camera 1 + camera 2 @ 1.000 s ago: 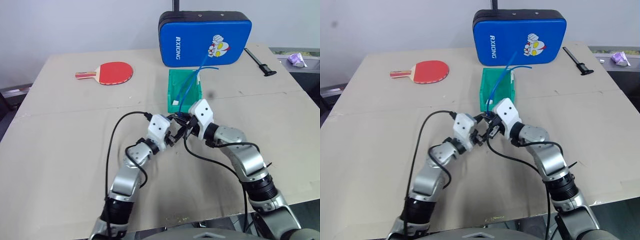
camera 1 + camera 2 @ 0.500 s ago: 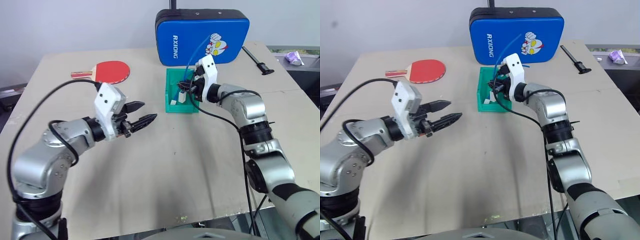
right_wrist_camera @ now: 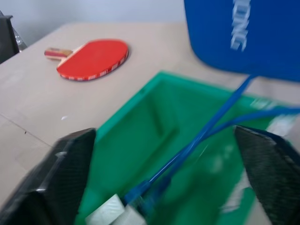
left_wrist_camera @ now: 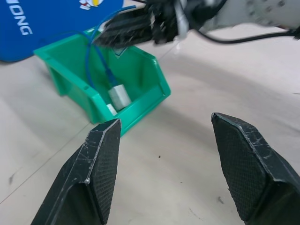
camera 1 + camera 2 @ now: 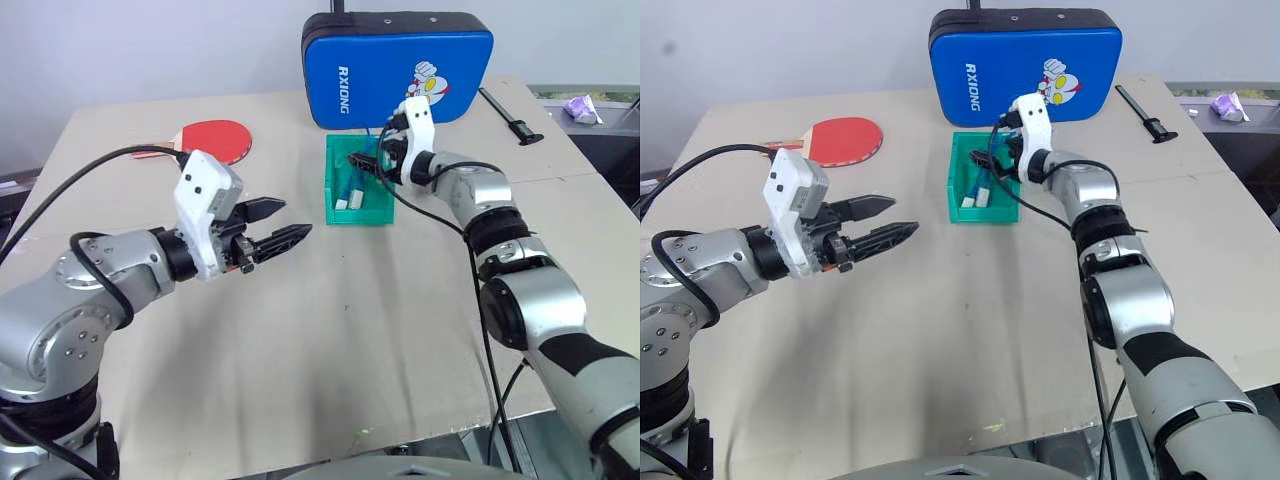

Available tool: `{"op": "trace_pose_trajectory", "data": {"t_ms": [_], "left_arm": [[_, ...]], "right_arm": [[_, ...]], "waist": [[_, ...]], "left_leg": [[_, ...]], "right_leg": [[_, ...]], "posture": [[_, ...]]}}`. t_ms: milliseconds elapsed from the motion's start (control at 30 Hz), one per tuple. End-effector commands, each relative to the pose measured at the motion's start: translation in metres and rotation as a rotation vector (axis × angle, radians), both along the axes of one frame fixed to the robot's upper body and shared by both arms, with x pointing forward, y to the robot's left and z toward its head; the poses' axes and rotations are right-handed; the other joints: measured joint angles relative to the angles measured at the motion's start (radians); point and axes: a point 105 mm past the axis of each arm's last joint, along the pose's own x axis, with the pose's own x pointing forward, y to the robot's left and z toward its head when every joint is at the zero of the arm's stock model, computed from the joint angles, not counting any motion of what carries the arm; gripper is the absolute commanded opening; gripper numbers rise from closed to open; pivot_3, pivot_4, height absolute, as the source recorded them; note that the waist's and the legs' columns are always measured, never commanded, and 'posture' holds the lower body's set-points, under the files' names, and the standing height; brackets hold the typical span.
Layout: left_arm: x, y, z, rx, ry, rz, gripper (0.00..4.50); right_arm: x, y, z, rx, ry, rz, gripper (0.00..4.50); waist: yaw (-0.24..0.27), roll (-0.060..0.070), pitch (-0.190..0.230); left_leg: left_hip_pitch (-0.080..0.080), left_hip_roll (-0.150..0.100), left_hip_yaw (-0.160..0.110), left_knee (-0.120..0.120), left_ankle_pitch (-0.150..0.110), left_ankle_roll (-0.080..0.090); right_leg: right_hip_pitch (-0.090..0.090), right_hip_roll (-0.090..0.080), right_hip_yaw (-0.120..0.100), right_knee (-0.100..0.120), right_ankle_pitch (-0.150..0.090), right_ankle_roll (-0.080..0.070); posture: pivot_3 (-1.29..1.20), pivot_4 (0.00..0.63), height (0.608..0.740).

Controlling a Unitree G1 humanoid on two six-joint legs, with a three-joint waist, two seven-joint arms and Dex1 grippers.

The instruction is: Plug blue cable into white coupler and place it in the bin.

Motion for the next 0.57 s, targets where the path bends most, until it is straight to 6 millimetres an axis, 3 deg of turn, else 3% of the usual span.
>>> {"op": "trace_pose_trajectory", "data": {"t_ms": [33, 167, 233, 300, 467, 567], "left_arm": [[0.001, 0.004, 0.000, 0.006, -0.090, 0.091, 3.15], [-0.011, 0.004, -0.032, -0.039, -0.056, 0.152, 3.15], [-0.018, 0.007, -0.064, -0.048, -0.019, 0.248, 3.15], [-0.031, 0.007, -0.089, -0.028, 0.012, 0.266, 3.15], [-0.053, 0.021, -0.141, 0.027, 0.087, 0.337, 3.15], [-0.062, 0.021, -0.160, 0.048, 0.102, 0.322, 3.15]], "right_arm": [[-0.024, -0.033, 0.022, 0.053, -0.115, 0.019, 4.44], [-0.073, -0.066, 0.010, 0.107, -0.153, 0.097, 4.44], [-0.115, -0.091, -0.022, 0.122, -0.104, 0.133, 4.44], [-0.144, -0.109, -0.054, 0.004, -0.095, 0.130, 4.44], [-0.177, -0.143, -0.112, -0.134, 0.004, 0.109, 4.44], [-0.187, -0.156, -0.127, -0.160, -0.022, 0.117, 4.44]], "waist": [[0.008, 0.000, -0.001], [0.018, 0.000, -0.001], [0.025, 0.001, -0.001], [0.032, 0.001, -0.001], [0.025, 0.000, 0.000], [0.025, 0.000, 0.001]], "left_leg": [[0.000, 0.000, -0.001, 0.000, 0.000, 0.000], [-0.001, 0.000, -0.001, -0.001, 0.000, 0.000], [-0.002, 0.000, 0.000, -0.002, 0.000, 0.000], [-0.001, 0.000, -0.002, -0.004, -0.001, 0.001], [0.006, 0.000, 0.004, -0.003, -0.004, 0.007], [0.023, 0.001, 0.005, -0.003, -0.004, 0.009]], "right_leg": [[0.000, 0.000, 0.000, 0.000, 0.000, 0.000], [0.000, -0.004, 0.003, 0.000, 0.000, 0.000], [-0.001, -0.004, 0.003, -0.001, 0.000, 0.000], [0.000, -0.004, 0.003, -0.002, 0.000, 0.000], [0.003, -0.004, 0.011, -0.004, -0.001, 0.000], [0.017, 0.000, 0.013, -0.003, -0.002, -0.007]], "posture": [[0.00, 0.150, 0.740], [0.00, 0.150, 0.740], [0.00, 0.150, 0.740], [0.00, 0.150, 0.740], [0.00, 0.150, 0.740], [0.00, 0.150, 0.740]]}}
